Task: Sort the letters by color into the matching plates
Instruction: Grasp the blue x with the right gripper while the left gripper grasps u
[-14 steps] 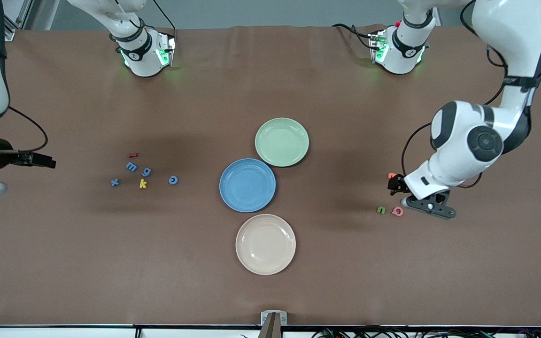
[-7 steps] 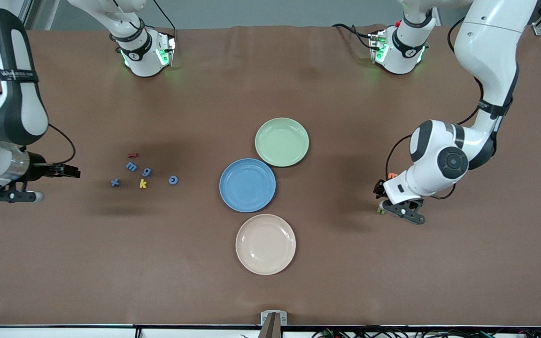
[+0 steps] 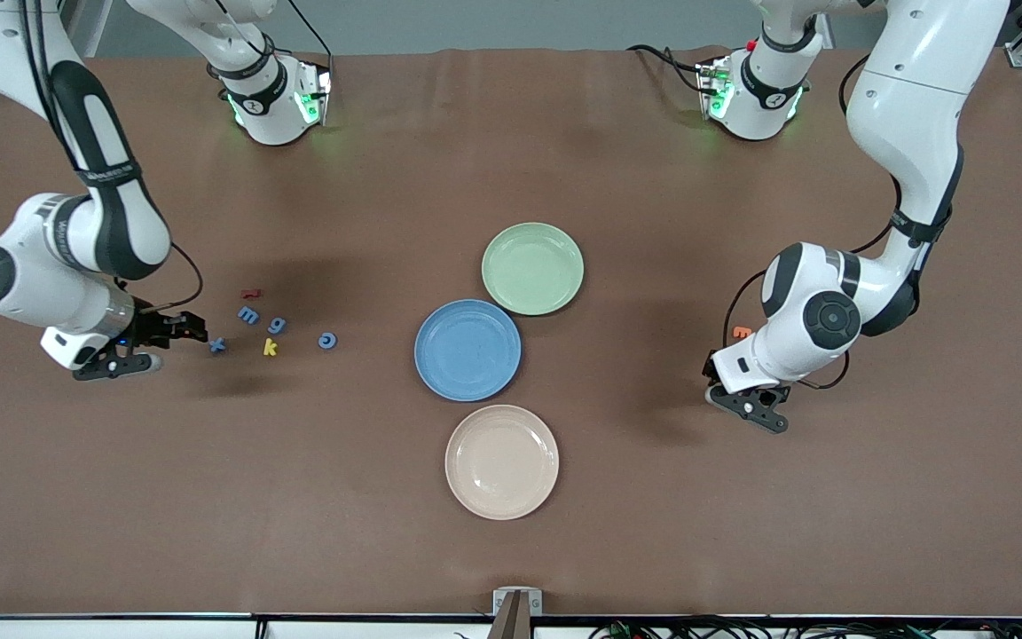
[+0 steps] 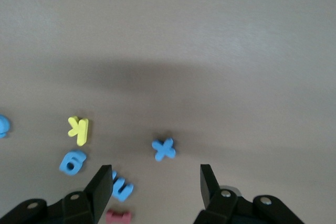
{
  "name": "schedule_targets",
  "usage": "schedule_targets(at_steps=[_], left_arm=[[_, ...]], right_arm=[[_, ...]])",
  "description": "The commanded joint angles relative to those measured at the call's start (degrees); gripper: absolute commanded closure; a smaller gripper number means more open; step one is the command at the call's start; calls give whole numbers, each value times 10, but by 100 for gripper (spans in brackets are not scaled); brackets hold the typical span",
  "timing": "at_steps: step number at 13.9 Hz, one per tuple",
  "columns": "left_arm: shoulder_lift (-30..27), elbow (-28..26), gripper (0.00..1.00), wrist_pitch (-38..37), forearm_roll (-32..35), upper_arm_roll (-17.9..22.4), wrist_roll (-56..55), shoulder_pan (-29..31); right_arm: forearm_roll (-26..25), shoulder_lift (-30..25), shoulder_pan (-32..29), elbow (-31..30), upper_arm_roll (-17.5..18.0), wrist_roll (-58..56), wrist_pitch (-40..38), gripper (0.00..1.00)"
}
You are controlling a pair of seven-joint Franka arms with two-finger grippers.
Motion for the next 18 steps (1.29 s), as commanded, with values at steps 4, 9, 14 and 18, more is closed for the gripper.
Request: schedule_targets(at_steps=[4, 9, 14, 18], left_arm=[[25, 21, 45, 4, 14, 1, -14, -3], [40, 27, 49, 12, 16, 2, -19, -4], [48, 32, 50, 17, 15, 3, -19, -4], [49, 30, 74, 18, 16, 4, -19, -3]], right_arm=[[7, 38, 5, -36, -2, -37, 93, 24], [3, 56, 4, -36, -3, -38, 105, 24], [3, 68, 4, -39, -3, -38, 113, 27], [3, 69, 4, -39, -3, -38, 113, 32]])
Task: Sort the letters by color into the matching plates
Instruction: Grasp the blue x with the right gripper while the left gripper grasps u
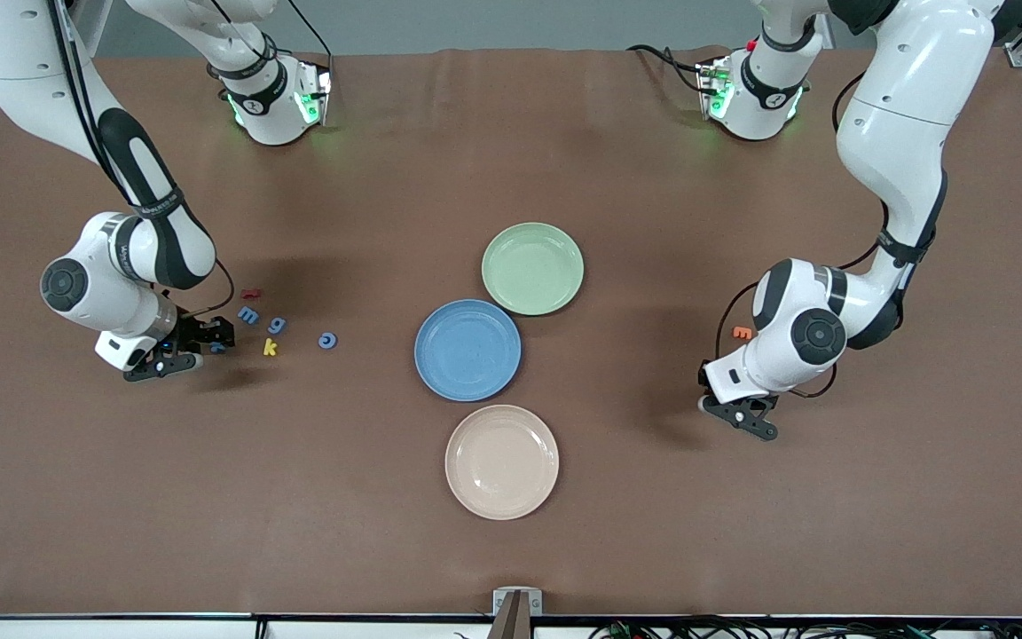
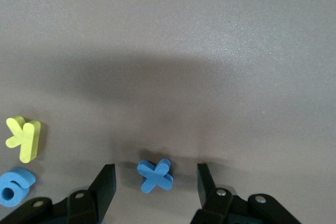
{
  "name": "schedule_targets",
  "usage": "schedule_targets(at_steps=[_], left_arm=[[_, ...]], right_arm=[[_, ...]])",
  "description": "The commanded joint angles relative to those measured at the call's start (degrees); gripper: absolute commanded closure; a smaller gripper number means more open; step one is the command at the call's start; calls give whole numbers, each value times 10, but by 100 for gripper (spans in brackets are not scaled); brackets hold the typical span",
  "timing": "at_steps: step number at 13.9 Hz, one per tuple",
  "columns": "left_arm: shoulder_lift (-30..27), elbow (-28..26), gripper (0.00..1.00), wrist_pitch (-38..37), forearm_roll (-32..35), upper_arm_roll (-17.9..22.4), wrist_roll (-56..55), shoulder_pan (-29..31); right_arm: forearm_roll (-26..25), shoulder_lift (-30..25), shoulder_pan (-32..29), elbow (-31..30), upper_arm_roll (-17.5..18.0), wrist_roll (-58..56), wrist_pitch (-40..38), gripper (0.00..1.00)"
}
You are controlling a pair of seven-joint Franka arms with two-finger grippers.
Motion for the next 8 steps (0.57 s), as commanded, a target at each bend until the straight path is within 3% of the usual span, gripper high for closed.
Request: schedule_targets(at_steps=[1, 2, 5, 8], left_arm=[[5, 8, 87, 5, 12, 3, -10, -2], [3, 8, 98, 5, 12, 3, -10, -3], [-16, 8, 99, -2, 12, 3, -9, -2], [-50, 8, 99, -49, 12, -2, -22, -17]], right_arm=[[3, 0, 1, -8, -2, -11, 9, 34], [3, 2, 1, -9, -2, -11, 9, 36], [3, 4, 0, -9, -2, -11, 9, 41], [3, 4, 0, -8, -2, -11, 9, 58]])
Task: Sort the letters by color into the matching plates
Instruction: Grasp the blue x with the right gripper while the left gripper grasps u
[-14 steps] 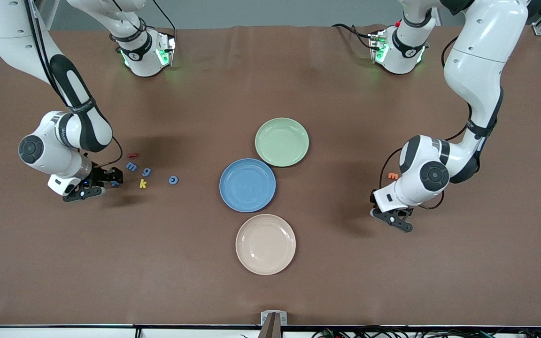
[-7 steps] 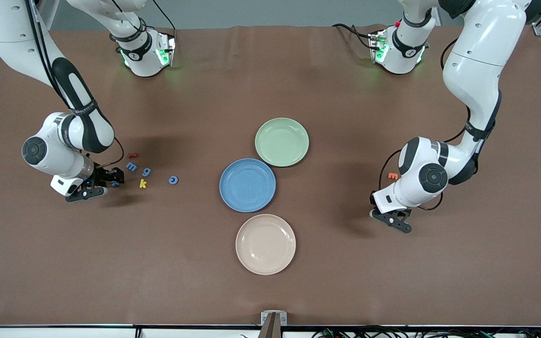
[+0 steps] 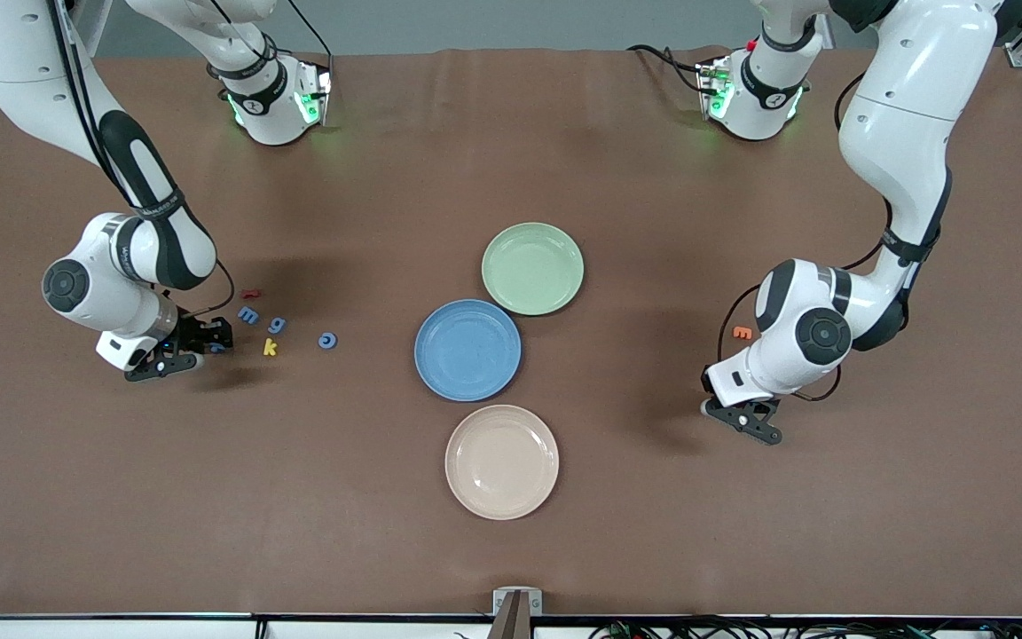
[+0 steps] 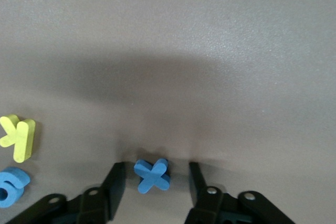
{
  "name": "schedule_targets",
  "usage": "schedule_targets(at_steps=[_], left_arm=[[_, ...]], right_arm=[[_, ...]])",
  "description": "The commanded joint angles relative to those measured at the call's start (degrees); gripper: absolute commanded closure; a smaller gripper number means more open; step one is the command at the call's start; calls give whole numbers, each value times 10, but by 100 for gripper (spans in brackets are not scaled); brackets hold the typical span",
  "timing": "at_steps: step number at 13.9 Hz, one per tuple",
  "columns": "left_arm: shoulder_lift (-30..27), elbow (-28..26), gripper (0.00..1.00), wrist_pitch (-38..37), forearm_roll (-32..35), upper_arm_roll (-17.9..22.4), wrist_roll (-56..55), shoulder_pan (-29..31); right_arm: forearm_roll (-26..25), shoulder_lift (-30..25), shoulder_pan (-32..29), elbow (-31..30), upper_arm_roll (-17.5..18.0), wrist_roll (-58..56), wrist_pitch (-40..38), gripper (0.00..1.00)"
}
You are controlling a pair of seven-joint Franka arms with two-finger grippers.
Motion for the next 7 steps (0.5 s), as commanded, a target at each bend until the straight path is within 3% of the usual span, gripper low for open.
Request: schedule_targets(at_steps=[1, 4, 7], left_arm=[[-47, -8, 99, -50, 11, -2, -40, -18], [-75, -10, 99, -108, 11, -18, -118, -43], [-79, -13, 99, -127, 11, -65, -198, -44]], right_arm=[[3, 1, 0, -7, 1, -8, 5, 68], [3, 1, 0, -7, 1, -5, 2, 97], [4, -6, 2, 0, 1, 6, -16, 100]])
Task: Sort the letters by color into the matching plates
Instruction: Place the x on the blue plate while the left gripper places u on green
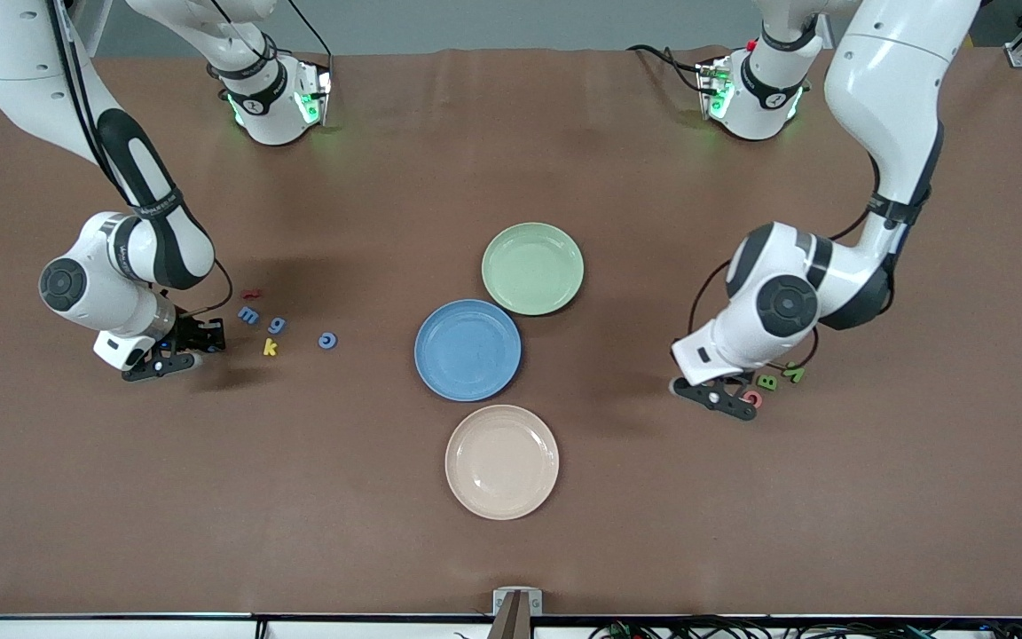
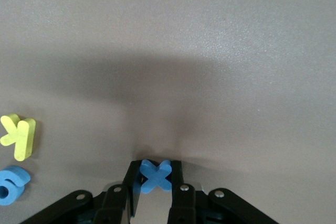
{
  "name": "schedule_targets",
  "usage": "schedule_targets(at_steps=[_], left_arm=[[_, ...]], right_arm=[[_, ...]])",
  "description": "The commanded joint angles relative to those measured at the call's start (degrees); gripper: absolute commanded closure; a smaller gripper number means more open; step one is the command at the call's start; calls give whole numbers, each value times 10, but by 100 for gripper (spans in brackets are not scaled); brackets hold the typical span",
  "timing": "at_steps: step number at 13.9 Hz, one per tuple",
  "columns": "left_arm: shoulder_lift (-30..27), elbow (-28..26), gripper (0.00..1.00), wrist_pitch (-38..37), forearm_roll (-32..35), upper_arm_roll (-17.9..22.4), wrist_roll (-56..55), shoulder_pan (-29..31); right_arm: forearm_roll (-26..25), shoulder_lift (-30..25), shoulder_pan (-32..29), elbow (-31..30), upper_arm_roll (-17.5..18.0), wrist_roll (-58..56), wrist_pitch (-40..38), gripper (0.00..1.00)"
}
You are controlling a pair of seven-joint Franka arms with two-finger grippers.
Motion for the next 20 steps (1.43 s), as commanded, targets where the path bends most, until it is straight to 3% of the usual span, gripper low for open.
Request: schedule_targets(at_steps=[1, 5, 7, 11, 14, 18, 19, 20], left_arm=[[-11, -14, 99, -13, 11, -37, -85, -1], [-10, -18, 99, -14, 11, -48, -180, -59], [-9, -23, 99, -15, 11, -48, -247, -95], [-6, -30, 98, -15, 11, -51, -399, -167], [0, -37, 94, -14, 10, -51, -431, -192], [19, -39, 87, 1, 9, -51, -524, -229], [20, -39, 76, 1, 9, -51, -546, -238], [23, -40, 53, 1, 9, -51, -567, -245]], right_arm=[[4, -7, 2, 10, 3, 18, -35, 100], [6, -33, 29, 90, 4, 98, -188, 100], [9, -39, 66, 118, 4, 177, -221, 100], [11, -26, 183, 176, 4, 401, -218, 100], [11, 17, 270, 229, 4, 558, -216, 100], [9, 80, 341, 298, 4, 684, -210, 100], [6, 97, 354, 312, 3, 713, -209, 100], [4, 114, 365, 328, 3, 737, -206, 100]])
